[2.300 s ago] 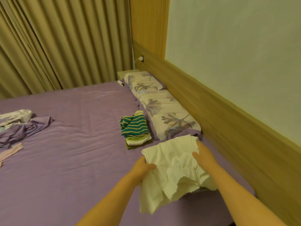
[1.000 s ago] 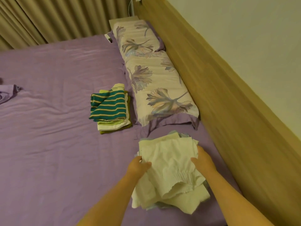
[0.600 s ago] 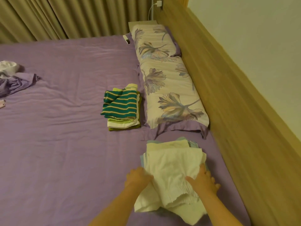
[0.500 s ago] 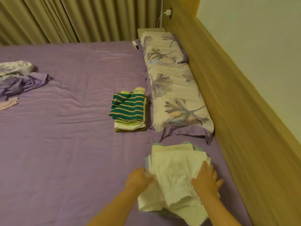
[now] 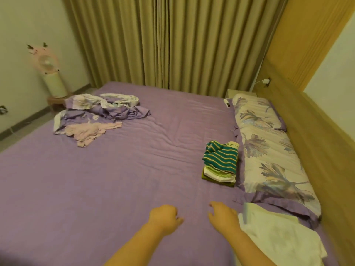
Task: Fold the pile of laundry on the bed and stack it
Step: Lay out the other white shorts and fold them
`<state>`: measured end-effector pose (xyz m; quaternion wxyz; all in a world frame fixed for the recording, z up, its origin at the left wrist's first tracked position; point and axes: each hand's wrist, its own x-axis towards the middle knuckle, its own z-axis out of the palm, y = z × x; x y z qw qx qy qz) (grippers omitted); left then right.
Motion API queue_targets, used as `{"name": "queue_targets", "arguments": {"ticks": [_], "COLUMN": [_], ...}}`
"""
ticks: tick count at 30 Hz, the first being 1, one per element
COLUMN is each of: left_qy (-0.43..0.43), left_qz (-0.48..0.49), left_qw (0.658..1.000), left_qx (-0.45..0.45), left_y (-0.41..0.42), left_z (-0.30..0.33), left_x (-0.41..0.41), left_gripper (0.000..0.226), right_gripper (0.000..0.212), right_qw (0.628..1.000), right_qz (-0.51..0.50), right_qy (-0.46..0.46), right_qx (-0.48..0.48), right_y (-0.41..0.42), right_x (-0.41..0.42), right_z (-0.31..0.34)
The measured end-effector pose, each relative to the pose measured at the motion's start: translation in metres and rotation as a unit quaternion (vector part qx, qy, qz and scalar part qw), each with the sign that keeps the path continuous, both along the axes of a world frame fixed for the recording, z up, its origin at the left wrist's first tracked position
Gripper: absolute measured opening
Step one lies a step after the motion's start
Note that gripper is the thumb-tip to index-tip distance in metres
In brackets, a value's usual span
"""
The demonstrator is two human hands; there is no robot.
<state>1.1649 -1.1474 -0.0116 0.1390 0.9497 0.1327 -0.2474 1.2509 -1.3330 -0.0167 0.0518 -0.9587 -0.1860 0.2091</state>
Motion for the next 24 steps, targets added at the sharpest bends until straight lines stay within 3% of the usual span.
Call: {"name": "queue_targets", "arguments": {"ticks": [13, 20, 24], "left_qy": [0.003, -0.023, 0.002], "left_qz": [0.200, 0.257, 0.257], "left_qw": [0.980, 0.966, 0.966], "left_qx": [0.017, 0.016, 0.040], "left_y": [0.257, 0.322, 0.340], "left_z": [0.027, 0.034, 0.033], "left_x": [-0.232, -0.250, -0.235], "left_gripper": [0.048, 0.048, 0.045], "right_gripper": [0.048, 0.049, 0.047], "right_qw": [0.978, 0.965, 0.962], "right_qz": [0.204, 0.255, 0.270], "right_qy": [0.010, -0.011, -0.005], "right_qx": [0.048, 0.051, 0.033], "right_y": [0.302, 0.379, 0.406], "right_x": [-0.186, -0.193, -0.166], "right_z": [0.021, 0.031, 0.023]}}
